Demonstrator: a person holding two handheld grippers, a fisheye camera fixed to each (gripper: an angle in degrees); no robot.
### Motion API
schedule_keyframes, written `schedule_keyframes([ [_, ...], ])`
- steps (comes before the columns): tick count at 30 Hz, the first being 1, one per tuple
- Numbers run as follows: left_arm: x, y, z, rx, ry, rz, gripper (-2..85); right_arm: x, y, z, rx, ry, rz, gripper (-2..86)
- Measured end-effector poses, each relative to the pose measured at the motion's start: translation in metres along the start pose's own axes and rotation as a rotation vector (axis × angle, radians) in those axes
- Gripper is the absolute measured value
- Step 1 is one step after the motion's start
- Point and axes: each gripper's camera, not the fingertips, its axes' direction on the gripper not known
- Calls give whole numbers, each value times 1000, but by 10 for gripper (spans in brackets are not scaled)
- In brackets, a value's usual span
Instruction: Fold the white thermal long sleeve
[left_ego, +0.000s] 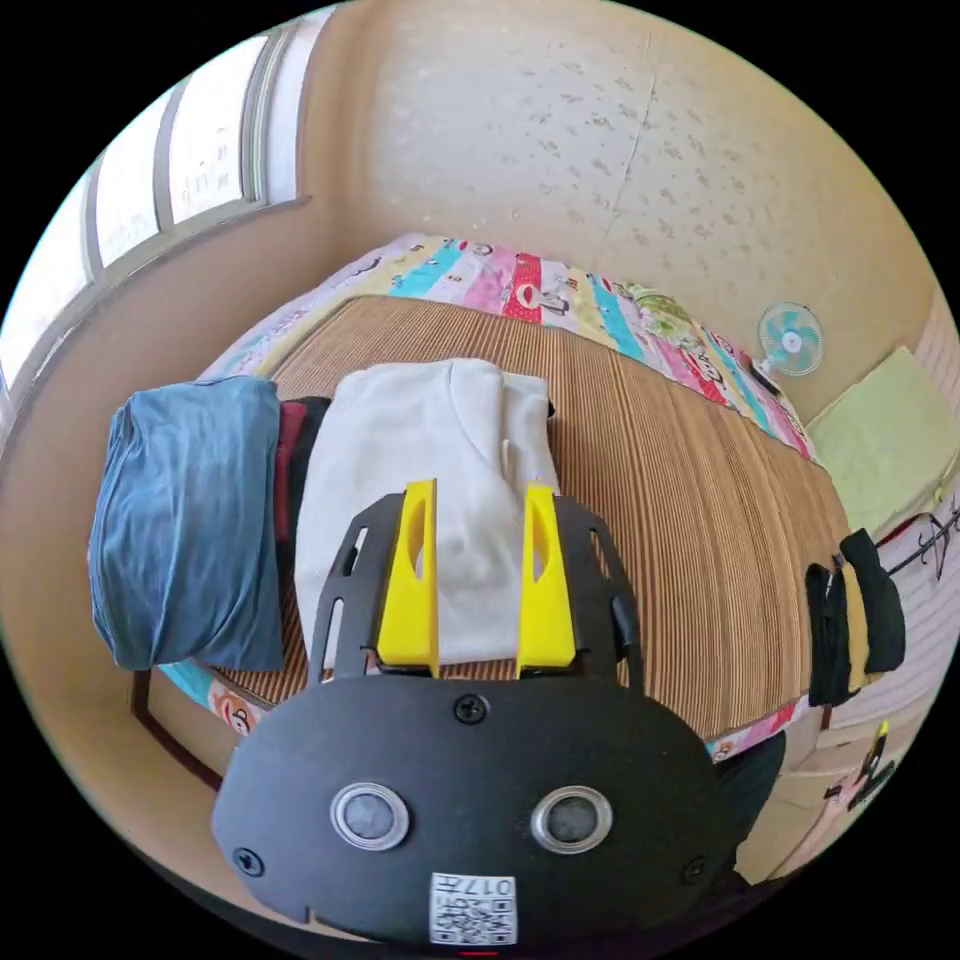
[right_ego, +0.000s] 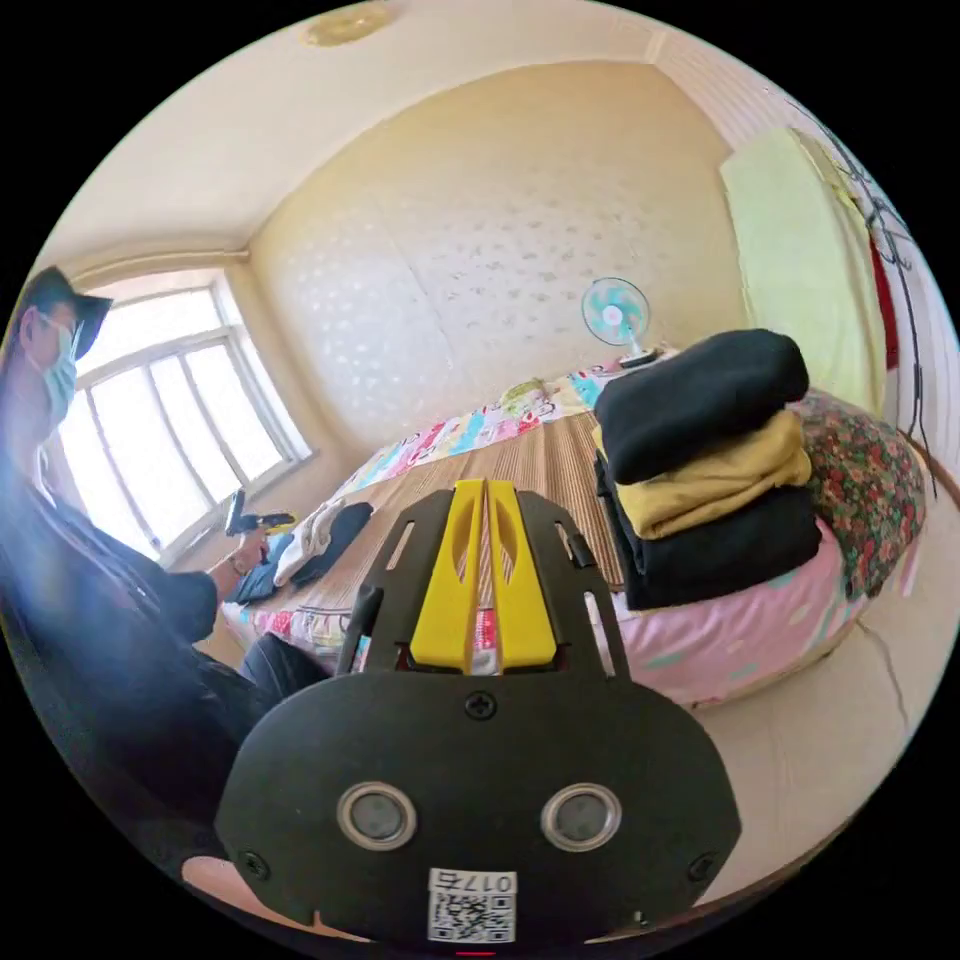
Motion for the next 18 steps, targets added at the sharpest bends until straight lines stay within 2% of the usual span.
schedule_keyframes([
  [2,-15,8,-6,70,189,-150,71,-25,8,28,12,-60,-42,6],
  [4,-19,33,-39,181,428,-150,48,-46,15,44,42,-131,-92,6],
  [5,-16,42,-52,215,468,-98,46,-61,21,54,68,-165,-131,5],
  [7,-2,96,-109,335,625,191,44,-85,29,74,68,-184,-189,5],
  [9,-3,145,-141,375,714,351,44,-106,36,102,-8,-185,-237,5],
  [11,-9,182,-150,324,703,403,45,-131,49,146,-132,-185,-308,4],
  [12,-16,198,-145,235,646,381,47,-136,53,158,-155,-185,-321,4],
  [14,-30,215,-128,86,461,283,50,-152,71,205,-217,-221,-332,4],
  [16,-47,230,-102,-86,164,116,60,-163,84,237,-248,-294,-315,4],
  [18,-48,239,-104,-66,130,56,81,-178,96,265,-267,-365,-303,4],
])
